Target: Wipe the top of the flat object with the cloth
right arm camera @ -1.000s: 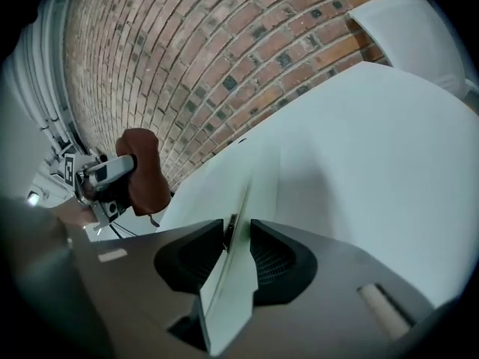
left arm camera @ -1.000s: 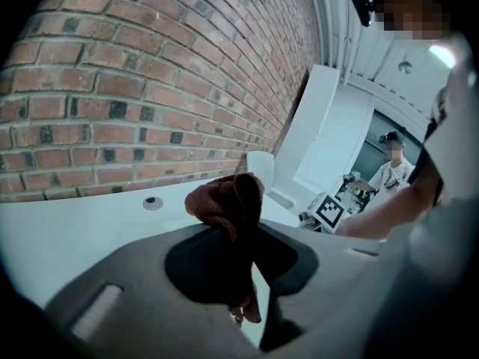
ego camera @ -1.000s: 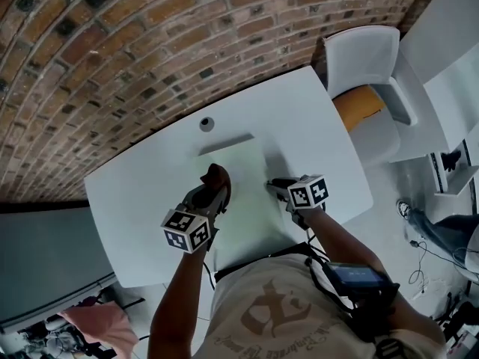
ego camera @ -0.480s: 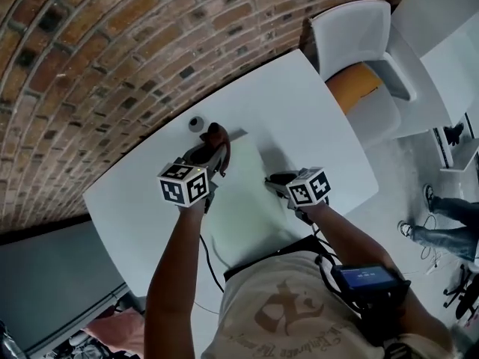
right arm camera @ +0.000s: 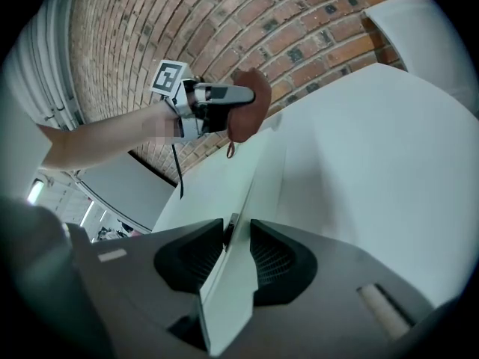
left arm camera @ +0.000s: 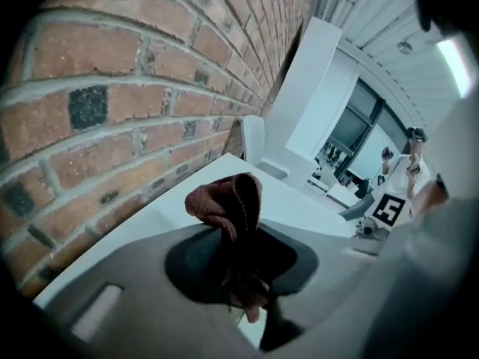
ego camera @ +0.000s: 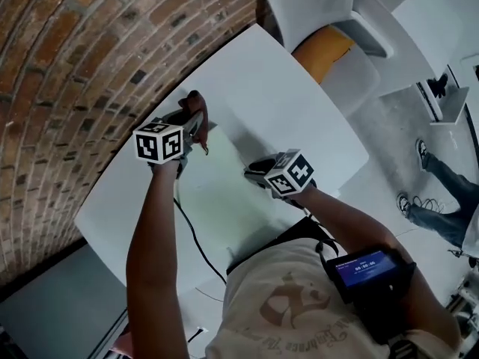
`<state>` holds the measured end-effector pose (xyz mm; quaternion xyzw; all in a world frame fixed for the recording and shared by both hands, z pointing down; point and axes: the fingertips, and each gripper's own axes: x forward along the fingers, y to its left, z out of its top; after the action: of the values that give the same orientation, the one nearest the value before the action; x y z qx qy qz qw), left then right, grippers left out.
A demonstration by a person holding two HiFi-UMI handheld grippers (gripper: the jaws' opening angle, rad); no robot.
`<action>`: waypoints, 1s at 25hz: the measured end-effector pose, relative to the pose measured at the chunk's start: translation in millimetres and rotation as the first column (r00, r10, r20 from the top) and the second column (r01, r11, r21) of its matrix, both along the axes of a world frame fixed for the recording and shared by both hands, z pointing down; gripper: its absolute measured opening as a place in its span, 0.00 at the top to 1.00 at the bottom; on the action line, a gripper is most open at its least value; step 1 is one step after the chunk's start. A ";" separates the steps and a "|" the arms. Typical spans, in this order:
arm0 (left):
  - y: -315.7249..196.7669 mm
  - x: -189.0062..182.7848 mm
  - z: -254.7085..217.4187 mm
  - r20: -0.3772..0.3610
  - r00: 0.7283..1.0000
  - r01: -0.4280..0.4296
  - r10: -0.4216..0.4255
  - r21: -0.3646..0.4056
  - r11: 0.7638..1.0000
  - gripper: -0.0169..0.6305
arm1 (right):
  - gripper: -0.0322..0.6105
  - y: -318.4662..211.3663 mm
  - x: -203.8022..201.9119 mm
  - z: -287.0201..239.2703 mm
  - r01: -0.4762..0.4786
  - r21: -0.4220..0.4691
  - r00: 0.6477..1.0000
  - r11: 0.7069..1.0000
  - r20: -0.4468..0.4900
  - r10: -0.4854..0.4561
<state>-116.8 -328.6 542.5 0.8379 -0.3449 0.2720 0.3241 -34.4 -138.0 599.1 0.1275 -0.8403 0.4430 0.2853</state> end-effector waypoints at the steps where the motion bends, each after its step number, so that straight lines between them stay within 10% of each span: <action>1: -3.5 2.2 6.4 0.002 1.000 -0.009 0.009 -0.019 1.000 0.86 | 0.76 0.0 0.2 0.2 0.001 0.000 1.000 1.000 0.000 -0.001; 10: 11.3 28.5 60.5 -0.096 0.995 -0.068 0.039 -0.322 0.944 0.86 | 0.76 0.8 2.2 -0.5 -0.004 -0.002 1.000 1.000 -0.009 0.004; 25: 47.4 -46.0 73.5 0.094 0.988 -0.079 0.122 -0.371 0.925 0.86 | 0.76 2.7 4.1 0.0 -0.019 0.000 0.999 1.000 -0.039 0.019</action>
<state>-162.8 -281.2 616.0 0.7621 -0.2629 0.3959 0.4397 -30.3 -135.3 599.1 0.1441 -0.8331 0.4433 0.2977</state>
